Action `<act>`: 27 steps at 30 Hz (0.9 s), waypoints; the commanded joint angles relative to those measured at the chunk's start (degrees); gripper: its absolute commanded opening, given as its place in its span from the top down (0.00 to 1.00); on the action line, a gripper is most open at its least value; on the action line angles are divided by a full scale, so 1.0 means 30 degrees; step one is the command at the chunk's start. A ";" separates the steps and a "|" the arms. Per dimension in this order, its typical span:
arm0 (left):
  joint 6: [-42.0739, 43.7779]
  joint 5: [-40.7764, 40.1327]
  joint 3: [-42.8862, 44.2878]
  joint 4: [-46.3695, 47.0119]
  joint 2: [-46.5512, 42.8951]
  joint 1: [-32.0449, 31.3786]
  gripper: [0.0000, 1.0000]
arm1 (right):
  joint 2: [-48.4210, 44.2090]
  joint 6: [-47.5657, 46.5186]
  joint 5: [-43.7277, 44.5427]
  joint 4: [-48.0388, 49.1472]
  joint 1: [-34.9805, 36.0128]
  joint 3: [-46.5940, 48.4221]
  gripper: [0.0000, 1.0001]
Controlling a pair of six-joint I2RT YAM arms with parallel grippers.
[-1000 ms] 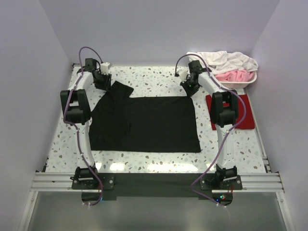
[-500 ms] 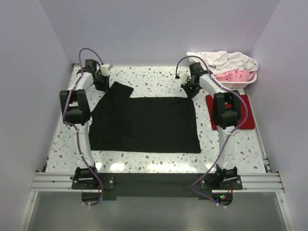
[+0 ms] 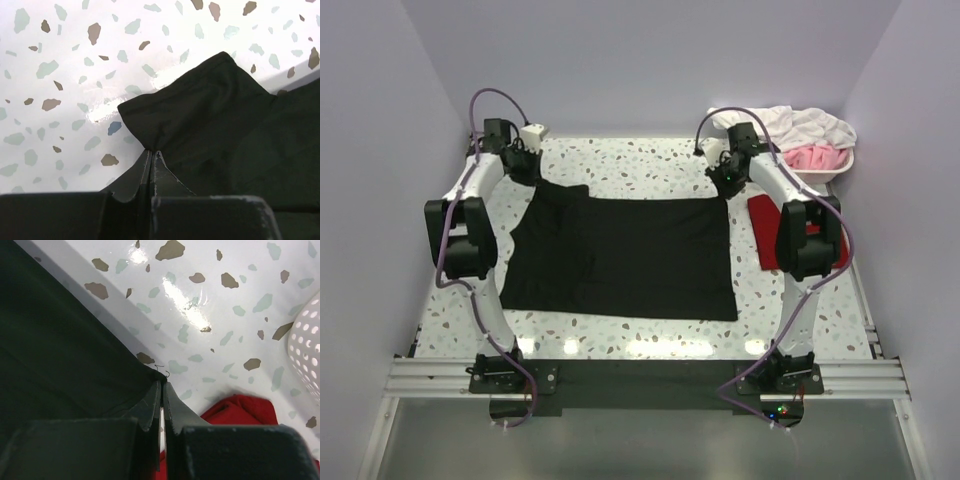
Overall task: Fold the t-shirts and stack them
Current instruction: Fold the tshirt
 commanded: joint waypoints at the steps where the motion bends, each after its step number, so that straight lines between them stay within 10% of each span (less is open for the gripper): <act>1: 0.1424 0.0248 -0.1059 0.0876 -0.1870 0.0225 1.00 | -0.1664 -0.0706 -0.0731 0.0099 -0.0089 -0.0395 1.00; 27: 0.7314 0.0103 -0.9844 -0.1937 -0.9459 0.0899 1.00 | -0.6441 -0.3985 -0.1347 -0.2070 -0.0002 -0.7367 1.00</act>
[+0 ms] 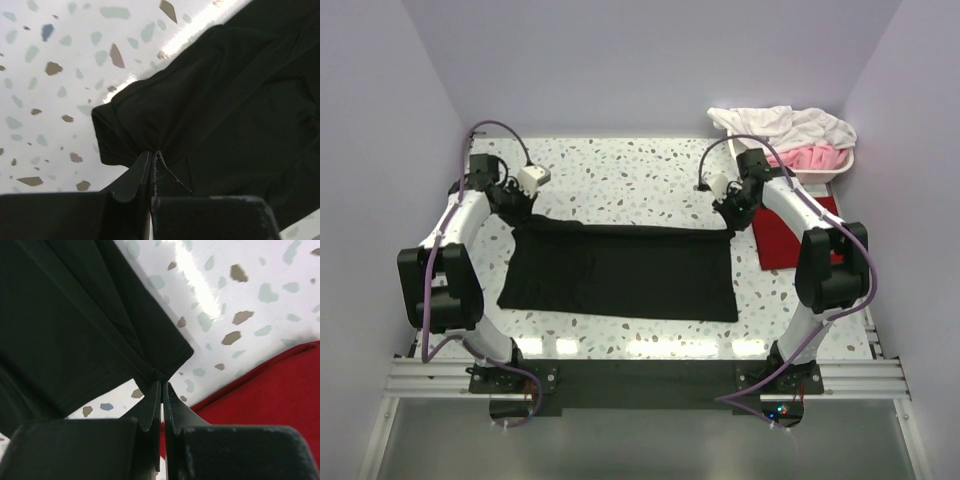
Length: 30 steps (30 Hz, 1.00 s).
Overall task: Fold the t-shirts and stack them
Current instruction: Fold the tshirt
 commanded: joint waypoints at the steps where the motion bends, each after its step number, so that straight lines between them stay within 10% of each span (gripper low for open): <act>1: 0.1304 -0.0386 -0.1252 -0.0437 -0.1264 0.0222 1.00 | -0.0445 -0.1087 -0.0072 -0.0620 -0.0038 -0.0934 1.00; 30: 0.2038 -0.2584 -0.4858 0.0736 -0.0326 0.0250 1.00 | 0.0991 -0.2232 0.1307 -0.0473 0.0841 -0.2346 1.00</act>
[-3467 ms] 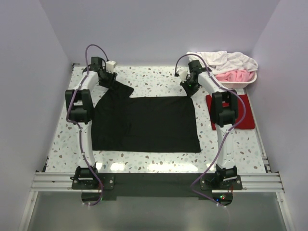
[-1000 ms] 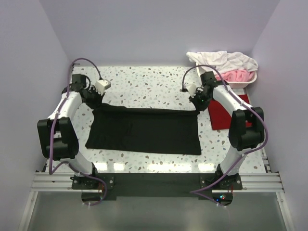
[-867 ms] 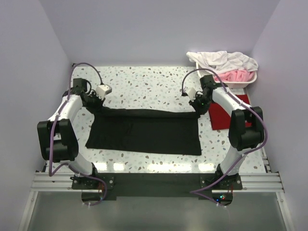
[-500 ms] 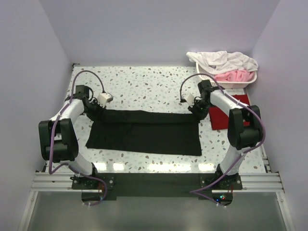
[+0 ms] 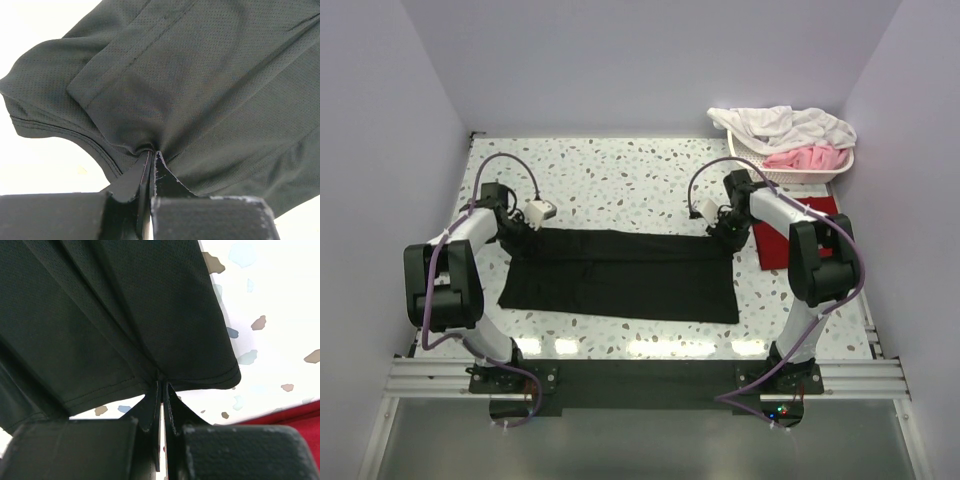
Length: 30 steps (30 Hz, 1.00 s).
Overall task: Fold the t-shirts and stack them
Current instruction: Fold the tshirt
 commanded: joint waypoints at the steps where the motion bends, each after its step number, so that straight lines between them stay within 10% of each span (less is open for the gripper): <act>1: 0.0428 -0.0660 -0.0064 0.0576 -0.0320 0.0243 1.00 | -0.0204 -0.0345 0.0753 -0.0248 -0.0055 0.0445 1.00; 18: 0.1275 0.0188 0.0111 -0.0565 -0.0818 0.0273 0.99 | -0.0908 -0.1048 0.1513 -0.0952 0.0355 -0.0228 1.00; 25: 0.2976 0.1501 0.2035 -0.3400 -0.0792 0.0418 0.61 | -0.0965 -0.1749 0.0259 -0.3756 0.0355 0.1324 0.60; 30: 0.1722 0.2649 0.4620 -0.4170 0.0350 0.0419 0.56 | -0.1142 -0.0874 -0.1209 -0.4992 0.0355 0.3020 0.59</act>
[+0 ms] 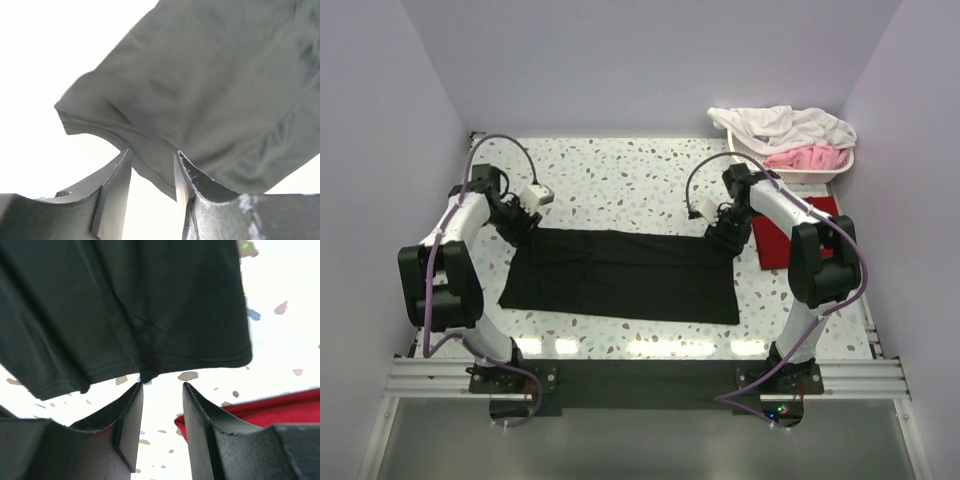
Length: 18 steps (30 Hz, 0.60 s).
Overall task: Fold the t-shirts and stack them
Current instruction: Fold the tshirt
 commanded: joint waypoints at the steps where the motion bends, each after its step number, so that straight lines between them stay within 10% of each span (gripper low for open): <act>1: -0.0657 0.1622 0.2471 -0.0651 0.0709 0.0186 0.55 | -0.0764 0.0606 -0.1682 -0.1750 -0.0038 0.1807 0.59; 18: -0.3267 0.1478 0.4792 -0.0036 0.5193 0.0011 0.52 | 0.0879 0.2865 -0.1599 -0.1373 0.0020 0.2601 0.63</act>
